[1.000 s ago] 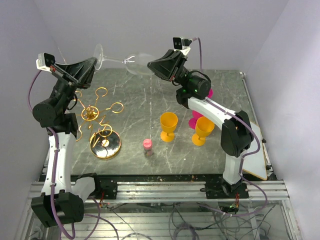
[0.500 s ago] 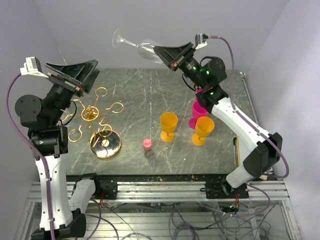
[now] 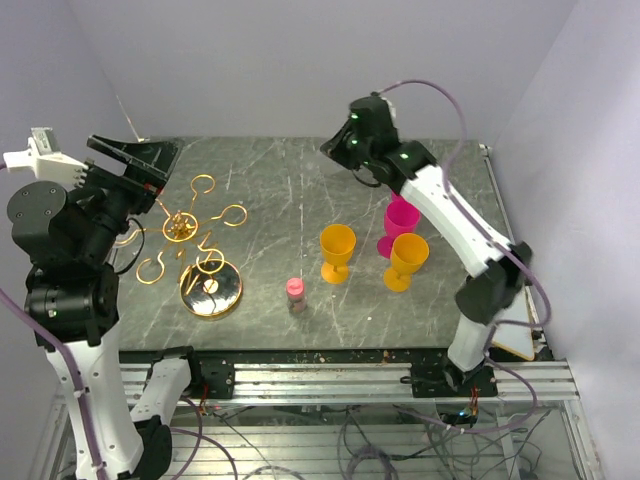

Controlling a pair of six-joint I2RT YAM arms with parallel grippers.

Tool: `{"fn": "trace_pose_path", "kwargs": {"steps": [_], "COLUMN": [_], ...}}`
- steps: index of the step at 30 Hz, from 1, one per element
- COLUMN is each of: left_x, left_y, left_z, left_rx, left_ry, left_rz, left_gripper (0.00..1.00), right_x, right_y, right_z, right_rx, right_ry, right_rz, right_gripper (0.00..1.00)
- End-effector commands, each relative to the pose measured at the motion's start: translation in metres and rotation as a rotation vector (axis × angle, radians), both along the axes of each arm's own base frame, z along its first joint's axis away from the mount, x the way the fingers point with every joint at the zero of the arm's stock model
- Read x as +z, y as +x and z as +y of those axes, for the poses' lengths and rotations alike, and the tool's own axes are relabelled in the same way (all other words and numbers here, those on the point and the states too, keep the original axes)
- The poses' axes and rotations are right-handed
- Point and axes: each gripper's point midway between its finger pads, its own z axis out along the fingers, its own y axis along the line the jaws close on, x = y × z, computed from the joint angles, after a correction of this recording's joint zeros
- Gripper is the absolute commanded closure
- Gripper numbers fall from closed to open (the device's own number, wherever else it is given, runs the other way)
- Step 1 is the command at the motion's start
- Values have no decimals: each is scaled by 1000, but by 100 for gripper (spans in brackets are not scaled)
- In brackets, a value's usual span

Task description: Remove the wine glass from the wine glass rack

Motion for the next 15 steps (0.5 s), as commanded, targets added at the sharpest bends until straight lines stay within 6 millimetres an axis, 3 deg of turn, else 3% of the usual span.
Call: {"fn": "trace_pose_path", "kwargs": {"steps": [1,4,6,10,15], "left_x": [-35,-43,-49,-74,-97], "left_y": [-25,-41,-51,-69,-75], "left_z": [27,41,49,71,85], "left_rx": [152,231,275,393,481], "left_ry": [149,201,227,254,232], "left_rz": [158,211,248,357,421], "left_gripper": [0,0,0,0,5], "right_x": [-49,-61,-81,-99,-116], "right_y": [-23,-22,-18,-13,-4], "right_z": [-1,3,5,1,-11], "right_rx": [-8,-19,-22,-54,-103], "right_ry": [-256,-296,-325,-371,-427], "right_rz": [159,184,220,244,267], "right_gripper": [100,100,100,100,100]}}
